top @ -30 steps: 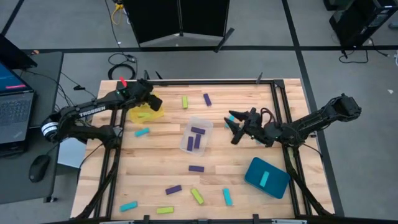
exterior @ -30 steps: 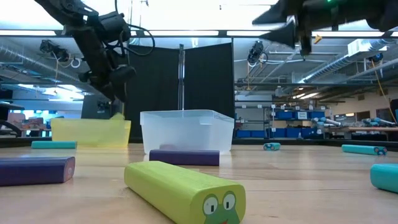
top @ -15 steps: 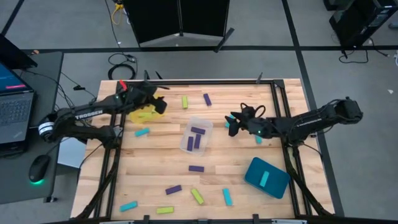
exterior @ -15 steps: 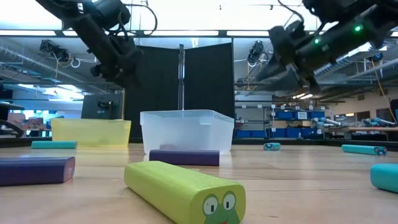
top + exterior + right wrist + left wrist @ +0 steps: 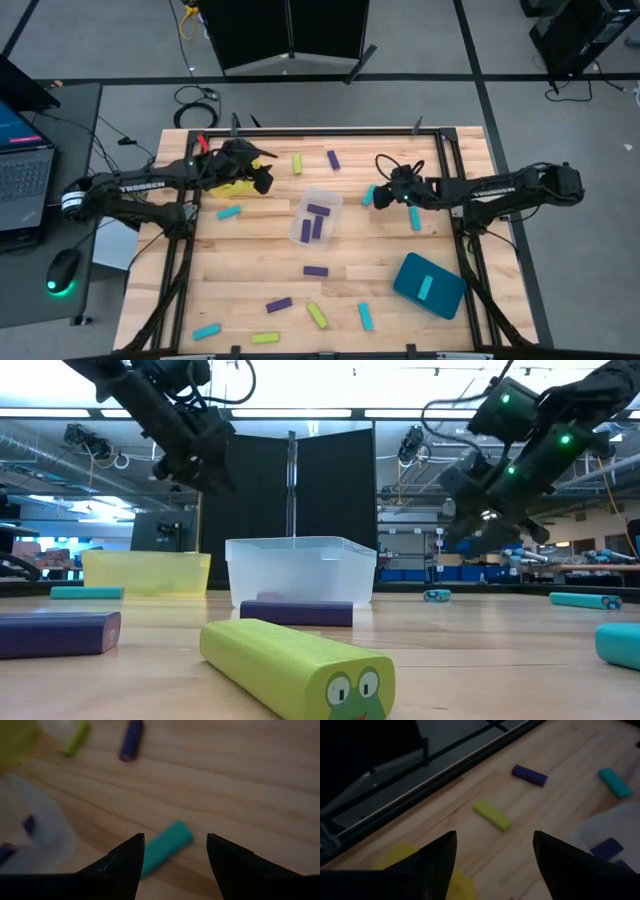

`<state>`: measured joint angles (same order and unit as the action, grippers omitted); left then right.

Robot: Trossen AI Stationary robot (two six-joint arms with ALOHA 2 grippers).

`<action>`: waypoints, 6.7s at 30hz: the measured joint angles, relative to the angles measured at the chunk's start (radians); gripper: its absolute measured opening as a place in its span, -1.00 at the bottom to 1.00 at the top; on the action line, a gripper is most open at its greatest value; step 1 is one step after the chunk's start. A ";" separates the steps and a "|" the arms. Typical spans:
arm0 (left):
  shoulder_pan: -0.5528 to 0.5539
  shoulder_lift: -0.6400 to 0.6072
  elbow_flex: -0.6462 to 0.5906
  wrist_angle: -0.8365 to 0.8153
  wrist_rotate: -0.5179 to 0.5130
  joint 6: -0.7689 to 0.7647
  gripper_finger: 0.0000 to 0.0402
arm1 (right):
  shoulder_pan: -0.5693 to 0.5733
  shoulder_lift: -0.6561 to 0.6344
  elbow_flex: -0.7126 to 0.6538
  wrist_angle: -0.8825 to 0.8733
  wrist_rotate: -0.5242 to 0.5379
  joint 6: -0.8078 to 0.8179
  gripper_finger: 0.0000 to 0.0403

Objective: Sort blocks
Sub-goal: Put the blue block into the blue bin, then put the bottom violet block into the transparent bin

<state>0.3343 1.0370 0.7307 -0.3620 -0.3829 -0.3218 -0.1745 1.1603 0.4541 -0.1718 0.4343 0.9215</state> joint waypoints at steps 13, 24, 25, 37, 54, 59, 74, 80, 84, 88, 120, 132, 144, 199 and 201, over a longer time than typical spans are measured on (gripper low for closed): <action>-0.083 0.000 0.000 0.024 -0.028 -0.031 0.34 | -0.033 0.000 0.299 -0.405 -0.062 -0.126 0.10; -0.133 0.000 0.000 0.022 -0.076 -0.037 0.34 | 0.153 0.030 0.362 -0.954 -0.041 0.233 0.08; -0.134 0.000 0.000 0.022 -0.078 -0.036 0.34 | 0.172 0.037 0.362 -0.958 -0.040 0.249 0.08; -0.135 0.001 0.000 0.027 -0.079 -0.025 0.34 | 0.270 0.271 0.362 -0.957 -0.039 0.388 0.25; -0.135 0.001 0.000 0.004 -0.078 -0.020 0.34 | 0.284 0.162 0.064 -0.613 -0.092 0.466 0.30; -0.135 0.001 0.000 0.006 -0.078 -0.020 0.34 | 0.288 0.156 0.020 -0.579 -0.099 0.502 0.27; -0.135 0.001 0.000 0.011 -0.079 -0.022 0.34 | 0.294 0.158 0.016 -0.542 -0.109 0.489 -0.42; -0.135 0.001 0.000 0.009 -0.079 -0.023 0.34 | 0.308 0.109 0.029 -0.575 -0.106 0.440 -0.42; -0.137 0.001 0.000 0.001 -0.075 -0.030 0.34 | 0.340 0.032 0.070 -0.593 -0.055 0.398 -0.42; -0.153 0.001 0.000 0.000 -0.074 -0.030 0.34 | 0.398 -0.065 0.101 -0.596 0.015 0.332 -0.42; -0.474 0.024 0.000 0.092 -0.046 0.035 0.34 | 1.018 -0.098 0.149 -0.448 -0.147 0.500 0.06; -0.689 0.024 0.000 0.451 0.065 0.253 0.34 | 1.018 -0.100 0.150 -0.360 0.071 0.358 0.27; -0.909 0.134 0.000 0.318 0.087 0.145 0.34 | 0.918 -0.101 0.150 0.126 0.333 -0.169 0.27; -1.089 0.808 0.232 0.094 0.048 -0.498 -0.49 | 0.478 -0.099 0.150 0.620 0.033 -0.798 0.25; -1.089 0.799 0.231 0.091 0.042 -0.480 -0.48 | 0.478 -0.099 0.150 0.620 0.033 -0.795 0.25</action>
<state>-0.7547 1.8360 0.9615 -0.2715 -0.3409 -0.8019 0.3034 1.0614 0.6044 0.4482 0.4671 0.1262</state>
